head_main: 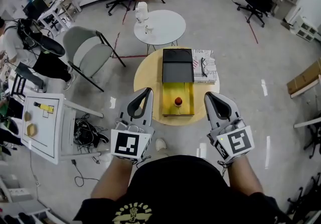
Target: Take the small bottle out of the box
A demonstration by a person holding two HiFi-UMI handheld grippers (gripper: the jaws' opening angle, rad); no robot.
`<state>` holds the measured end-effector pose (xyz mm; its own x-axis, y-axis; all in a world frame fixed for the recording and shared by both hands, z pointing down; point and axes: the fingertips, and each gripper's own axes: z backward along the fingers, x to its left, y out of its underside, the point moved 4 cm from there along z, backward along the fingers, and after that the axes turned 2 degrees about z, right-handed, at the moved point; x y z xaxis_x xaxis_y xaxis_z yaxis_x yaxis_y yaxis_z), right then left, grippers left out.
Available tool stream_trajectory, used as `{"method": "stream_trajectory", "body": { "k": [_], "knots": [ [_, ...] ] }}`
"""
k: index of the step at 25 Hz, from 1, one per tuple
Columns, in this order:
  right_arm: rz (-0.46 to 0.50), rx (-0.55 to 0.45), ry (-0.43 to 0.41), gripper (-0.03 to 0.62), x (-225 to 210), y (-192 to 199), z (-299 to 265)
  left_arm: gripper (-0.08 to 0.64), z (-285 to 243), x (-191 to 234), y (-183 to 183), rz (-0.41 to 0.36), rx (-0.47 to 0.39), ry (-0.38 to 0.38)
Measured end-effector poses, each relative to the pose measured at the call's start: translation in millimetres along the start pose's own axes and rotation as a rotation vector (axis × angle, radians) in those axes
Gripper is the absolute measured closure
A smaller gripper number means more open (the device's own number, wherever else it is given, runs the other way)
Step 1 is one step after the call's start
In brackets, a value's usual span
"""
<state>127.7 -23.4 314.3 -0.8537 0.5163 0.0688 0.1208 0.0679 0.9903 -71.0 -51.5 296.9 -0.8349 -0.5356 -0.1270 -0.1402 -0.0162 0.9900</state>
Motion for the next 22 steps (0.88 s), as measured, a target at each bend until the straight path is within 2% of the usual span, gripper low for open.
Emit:
{"method": "stream_trajectory", "body": {
  "k": [7, 22],
  "knots": [
    [-0.004, 0.012, 0.005, 0.577, -5.3, 0.8, -27.8, 0.546, -20.3, 19.2, 5.2, 0.017, 0.012, 0.014],
    [-0.008, 0.037, 0.08, 0.578, -9.2, -2.2, -61.1, 0.546, -52.1, 47.3, 14.2, 0.023, 0.005, 0.109]
  ]
}}
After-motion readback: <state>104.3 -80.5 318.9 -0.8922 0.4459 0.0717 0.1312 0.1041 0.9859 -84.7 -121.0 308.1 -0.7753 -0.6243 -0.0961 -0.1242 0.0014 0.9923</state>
